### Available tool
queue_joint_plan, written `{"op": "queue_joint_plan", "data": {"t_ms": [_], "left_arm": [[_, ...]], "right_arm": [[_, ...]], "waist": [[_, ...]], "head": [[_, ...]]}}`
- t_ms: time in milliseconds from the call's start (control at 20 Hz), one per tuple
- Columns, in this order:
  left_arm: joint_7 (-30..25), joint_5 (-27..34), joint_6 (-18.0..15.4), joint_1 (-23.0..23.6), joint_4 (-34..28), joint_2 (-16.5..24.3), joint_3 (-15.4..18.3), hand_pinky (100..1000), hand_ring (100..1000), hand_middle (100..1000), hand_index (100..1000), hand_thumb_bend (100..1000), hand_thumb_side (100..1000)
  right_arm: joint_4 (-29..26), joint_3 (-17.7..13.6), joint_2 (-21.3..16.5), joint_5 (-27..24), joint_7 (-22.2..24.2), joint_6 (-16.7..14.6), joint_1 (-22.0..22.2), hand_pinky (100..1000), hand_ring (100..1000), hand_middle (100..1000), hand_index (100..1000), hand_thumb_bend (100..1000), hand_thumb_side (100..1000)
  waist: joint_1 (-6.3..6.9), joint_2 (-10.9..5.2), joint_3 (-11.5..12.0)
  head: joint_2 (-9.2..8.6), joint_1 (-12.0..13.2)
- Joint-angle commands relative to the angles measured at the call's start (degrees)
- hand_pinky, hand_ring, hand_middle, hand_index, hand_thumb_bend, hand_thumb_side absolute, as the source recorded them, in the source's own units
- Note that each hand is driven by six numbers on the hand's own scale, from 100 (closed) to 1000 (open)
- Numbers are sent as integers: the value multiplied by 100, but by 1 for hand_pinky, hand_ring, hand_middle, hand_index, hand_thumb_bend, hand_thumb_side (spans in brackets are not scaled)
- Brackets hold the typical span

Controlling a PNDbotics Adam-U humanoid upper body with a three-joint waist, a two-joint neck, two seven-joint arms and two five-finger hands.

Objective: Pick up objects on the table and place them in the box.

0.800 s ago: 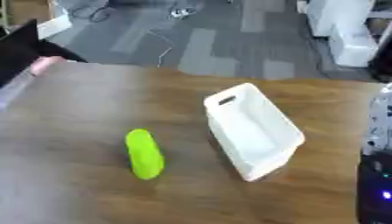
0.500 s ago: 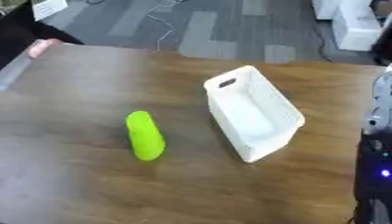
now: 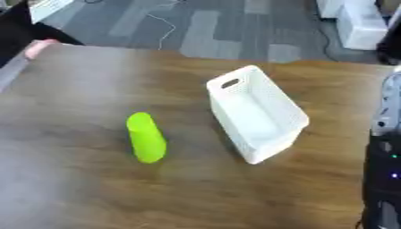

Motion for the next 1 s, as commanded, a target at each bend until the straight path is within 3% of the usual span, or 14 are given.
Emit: {"op": "queue_joint_plan", "data": {"t_ms": [50, 350, 600, 750, 1000], "left_arm": [[-355, -37, 163, -147, -63, 485, 49, 1000, 906, 923, 895, 468, 535], [-926, -55, 522, -288, -63, 797, -76, 1000, 910, 929, 898, 394, 581], [-1813, -671, 990, -263, -63, 1233, -363, 1000, 919, 937, 906, 286, 656], [-2571, -1150, 1241, -336, -63, 1450, -532, 1000, 925, 943, 917, 221, 671], [-4156, -1620, 1758, -620, -63, 1685, -663, 1000, 985, 1000, 969, 141, 839]], "right_arm": [[-73, -20, -78, 43, 410, -457, -99, 274, 317, 359, 490, 100, 1000], [-73, 11, -62, 59, 401, -436, -114, 274, 317, 359, 490, 100, 1000], [-73, 31, -66, 55, 407, -423, -120, 274, 317, 359, 489, 100, 1000], [-73, 30, -89, 43, 417, -427, -118, 275, 318, 360, 490, 100, 1000], [-73, 25, -108, 21, 443, -401, -118, 275, 318, 360, 490, 100, 1000]], "waist": [[19, -54, -20], [33, -46, -66], [59, -41, -105], [65, -29, -117], [74, -13, -136]], "head": [[-2, -1], [-2, -11], [-2, 212], [-2, 206], [-2, 227]]}}
